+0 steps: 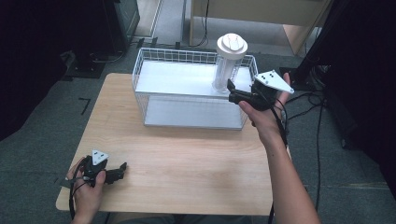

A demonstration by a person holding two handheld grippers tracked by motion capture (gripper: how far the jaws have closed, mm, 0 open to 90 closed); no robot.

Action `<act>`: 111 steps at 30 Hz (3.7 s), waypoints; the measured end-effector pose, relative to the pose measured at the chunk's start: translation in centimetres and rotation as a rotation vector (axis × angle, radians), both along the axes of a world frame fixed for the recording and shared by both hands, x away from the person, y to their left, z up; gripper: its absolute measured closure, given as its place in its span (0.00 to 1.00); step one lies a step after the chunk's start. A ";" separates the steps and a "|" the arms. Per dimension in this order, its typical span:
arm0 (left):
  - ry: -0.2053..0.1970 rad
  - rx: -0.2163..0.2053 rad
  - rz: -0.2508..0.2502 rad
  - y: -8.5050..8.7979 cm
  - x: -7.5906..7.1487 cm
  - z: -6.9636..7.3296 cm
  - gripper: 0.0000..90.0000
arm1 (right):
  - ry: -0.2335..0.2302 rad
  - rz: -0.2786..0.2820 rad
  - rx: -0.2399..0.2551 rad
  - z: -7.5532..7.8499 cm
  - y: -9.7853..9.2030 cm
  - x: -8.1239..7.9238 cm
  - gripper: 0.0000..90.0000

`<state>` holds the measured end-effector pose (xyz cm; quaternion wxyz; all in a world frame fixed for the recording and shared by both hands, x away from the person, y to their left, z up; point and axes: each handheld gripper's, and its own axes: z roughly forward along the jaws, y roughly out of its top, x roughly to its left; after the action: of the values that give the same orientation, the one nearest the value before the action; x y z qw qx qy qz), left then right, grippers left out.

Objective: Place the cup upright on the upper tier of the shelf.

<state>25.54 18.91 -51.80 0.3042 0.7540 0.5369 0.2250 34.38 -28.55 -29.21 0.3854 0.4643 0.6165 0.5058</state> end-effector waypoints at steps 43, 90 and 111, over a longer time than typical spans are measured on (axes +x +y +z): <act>0.001 0.000 0.000 0.0 0.0 0.0 0.10 | 0.043 -0.055 -0.008 -6.6 -5.3 -5.1 0.00; 0.001 -0.002 0.001 0.0 0.0 0.0 0.10 | 0.166 -0.152 0.028 -15.8 -12.2 -11.1 0.00; 0.002 -0.001 0.000 0.0 0.0 0.0 0.10 | 0.276 -0.218 0.002 -20.3 -15.1 -14.3 0.00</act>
<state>25.53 18.90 -51.80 0.3041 0.7541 0.5373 0.2240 20.06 -43.70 -49.50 0.3493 0.5938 0.6090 0.3931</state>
